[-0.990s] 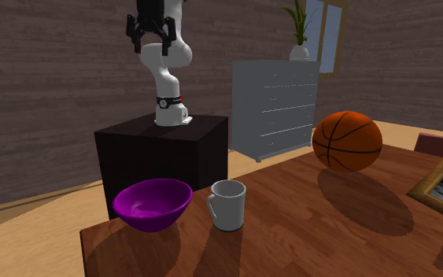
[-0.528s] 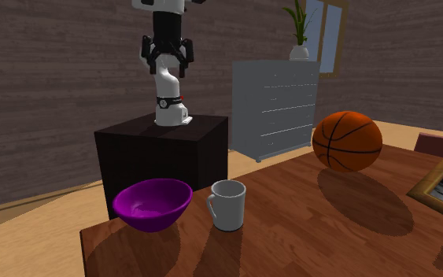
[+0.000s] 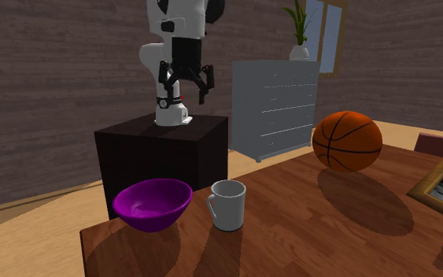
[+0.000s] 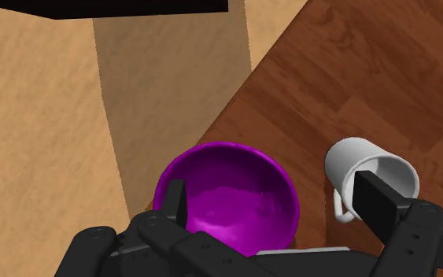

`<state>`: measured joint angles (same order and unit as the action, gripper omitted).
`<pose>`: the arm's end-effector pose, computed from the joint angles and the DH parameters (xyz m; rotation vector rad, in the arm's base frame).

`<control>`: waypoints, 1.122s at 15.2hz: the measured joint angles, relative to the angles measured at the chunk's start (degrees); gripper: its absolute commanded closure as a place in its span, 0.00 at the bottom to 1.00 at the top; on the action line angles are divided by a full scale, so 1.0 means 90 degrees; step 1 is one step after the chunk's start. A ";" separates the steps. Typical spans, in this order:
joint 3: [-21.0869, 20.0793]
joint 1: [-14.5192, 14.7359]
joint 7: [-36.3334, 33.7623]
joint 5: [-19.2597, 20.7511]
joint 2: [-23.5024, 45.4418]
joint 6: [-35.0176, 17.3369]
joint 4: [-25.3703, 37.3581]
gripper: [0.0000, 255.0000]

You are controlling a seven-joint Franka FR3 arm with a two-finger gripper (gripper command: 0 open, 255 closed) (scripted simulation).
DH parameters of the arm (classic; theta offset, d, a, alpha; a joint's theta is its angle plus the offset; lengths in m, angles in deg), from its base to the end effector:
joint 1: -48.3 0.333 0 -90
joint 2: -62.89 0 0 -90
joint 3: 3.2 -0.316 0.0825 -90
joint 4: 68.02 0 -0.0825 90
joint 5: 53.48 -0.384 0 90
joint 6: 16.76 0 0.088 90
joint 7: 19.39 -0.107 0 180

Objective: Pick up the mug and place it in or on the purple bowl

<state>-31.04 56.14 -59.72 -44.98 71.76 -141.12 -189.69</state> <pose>0.4535 0.3146 0.3394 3.0510 0.0096 -0.0608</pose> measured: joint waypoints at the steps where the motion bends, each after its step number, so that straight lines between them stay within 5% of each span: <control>1: 0.0013 0.0048 -0.0105 0.0121 0.0236 -0.0057 0.0134 0.00; 9: 0.0268 0.0836 -0.0990 0.1011 0.2336 -0.0218 0.1755 0.00; 17: 0.0586 0.1717 -0.1288 0.1385 0.4355 0.0127 0.4016 0.00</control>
<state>-25.76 71.59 -71.31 -32.52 110.96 -139.98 -153.55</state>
